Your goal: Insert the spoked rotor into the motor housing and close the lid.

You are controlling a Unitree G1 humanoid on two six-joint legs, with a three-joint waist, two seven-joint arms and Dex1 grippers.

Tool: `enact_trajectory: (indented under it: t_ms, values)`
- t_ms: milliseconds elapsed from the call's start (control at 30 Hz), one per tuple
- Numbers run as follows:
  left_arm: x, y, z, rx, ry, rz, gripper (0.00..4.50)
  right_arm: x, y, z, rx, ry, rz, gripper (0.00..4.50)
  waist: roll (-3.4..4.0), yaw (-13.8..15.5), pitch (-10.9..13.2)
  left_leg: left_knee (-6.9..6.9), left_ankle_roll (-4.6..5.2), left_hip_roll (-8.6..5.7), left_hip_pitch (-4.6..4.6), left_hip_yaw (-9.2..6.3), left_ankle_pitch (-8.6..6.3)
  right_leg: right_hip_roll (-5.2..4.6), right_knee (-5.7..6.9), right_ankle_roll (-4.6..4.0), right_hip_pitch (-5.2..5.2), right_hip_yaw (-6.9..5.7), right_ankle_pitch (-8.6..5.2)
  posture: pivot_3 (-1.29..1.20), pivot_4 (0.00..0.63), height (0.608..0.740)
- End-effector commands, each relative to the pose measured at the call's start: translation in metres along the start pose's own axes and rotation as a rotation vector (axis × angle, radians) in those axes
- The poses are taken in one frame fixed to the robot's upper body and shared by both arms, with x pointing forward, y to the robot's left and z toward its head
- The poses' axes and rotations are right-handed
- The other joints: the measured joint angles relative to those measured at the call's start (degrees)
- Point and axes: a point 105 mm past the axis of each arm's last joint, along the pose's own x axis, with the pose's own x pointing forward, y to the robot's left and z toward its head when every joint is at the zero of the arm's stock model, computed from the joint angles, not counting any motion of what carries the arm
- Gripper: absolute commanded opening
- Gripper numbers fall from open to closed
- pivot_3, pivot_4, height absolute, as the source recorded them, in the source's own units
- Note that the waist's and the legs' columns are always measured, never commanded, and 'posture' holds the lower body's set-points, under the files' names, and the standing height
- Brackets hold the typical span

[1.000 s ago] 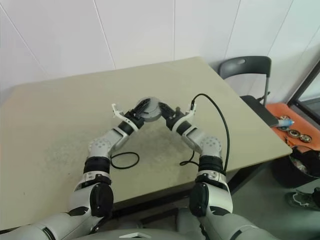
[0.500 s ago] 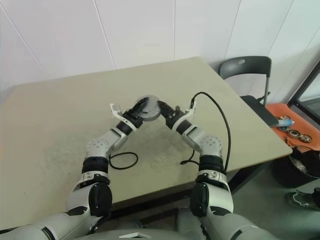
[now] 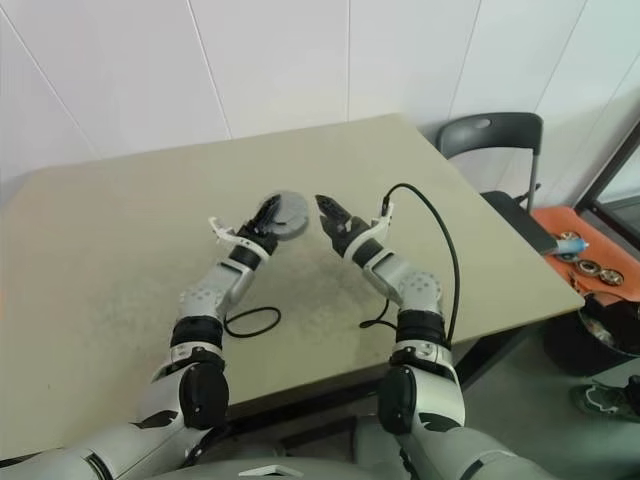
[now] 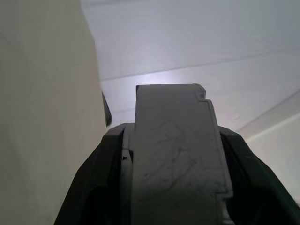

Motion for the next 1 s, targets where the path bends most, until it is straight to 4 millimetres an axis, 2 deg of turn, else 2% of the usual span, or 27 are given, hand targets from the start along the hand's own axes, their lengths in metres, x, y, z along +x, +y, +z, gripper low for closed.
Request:
enact_trajectory:
  t_ms: [33,167,300,433,633,1000]
  values:
    - [0.003,-0.005,0.051,0.167,-0.226,0.053,2.30,0.005,0.014,0.001,-0.024,0.001,0.047,3.52,0.00,-0.1,0.0,-0.01,-0.01,0.02,0.01,0.01,0.01,0.03,0.00,-0.02,-0.01,0.00,0.02,0.00,0.000,0.740]
    - [-0.011,0.011,0.090,0.305,-0.398,0.199,2.30,0.006,0.014,0.000,-0.025,0.003,0.047,3.52,-0.02,0.1,0.0,-0.04,-0.02,0.06,-0.02,-0.04,0.01,0.06,0.00,-0.03,-0.05,-0.03,0.03,0.00,0.000,0.740]
    - [-0.028,0.013,0.127,0.370,-0.545,0.257,2.30,0.005,0.014,0.000,-0.026,0.005,0.047,3.52,-0.04,0.2,0.0,0.00,-0.02,0.03,-0.12,-0.04,0.01,0.01,-0.03,0.01,-0.09,-0.03,0.06,0.00,0.000,0.740]
    - [-0.040,0.012,0.148,0.397,-0.629,0.279,2.30,0.005,0.014,-0.001,-0.025,0.009,0.048,3.52,-0.04,0.1,0.0,0.00,-0.01,0.03,-0.18,-0.07,0.01,0.01,-0.03,0.03,-0.13,-0.05,0.07,0.00,0.000,0.740]
    - [-0.057,0.020,0.164,0.423,-0.711,0.358,2.30,0.006,0.014,-0.002,-0.025,0.017,0.048,3.52,-0.07,0.1,0.0,0.04,-0.01,0.03,-0.19,-0.11,0.01,0.00,-0.01,0.04,-0.13,-0.08,0.08,0.00,0.000,0.740]
    - [-0.072,0.030,0.172,0.477,-0.766,0.478,2.30,0.007,0.014,-0.003,-0.031,0.024,0.051,3.52,-0.10,-0.1,-0.1,0.10,-0.01,0.03,-0.19,-0.11,0.01,0.01,0.02,0.05,-0.13,-0.09,0.12,0.00,0.000,0.740]
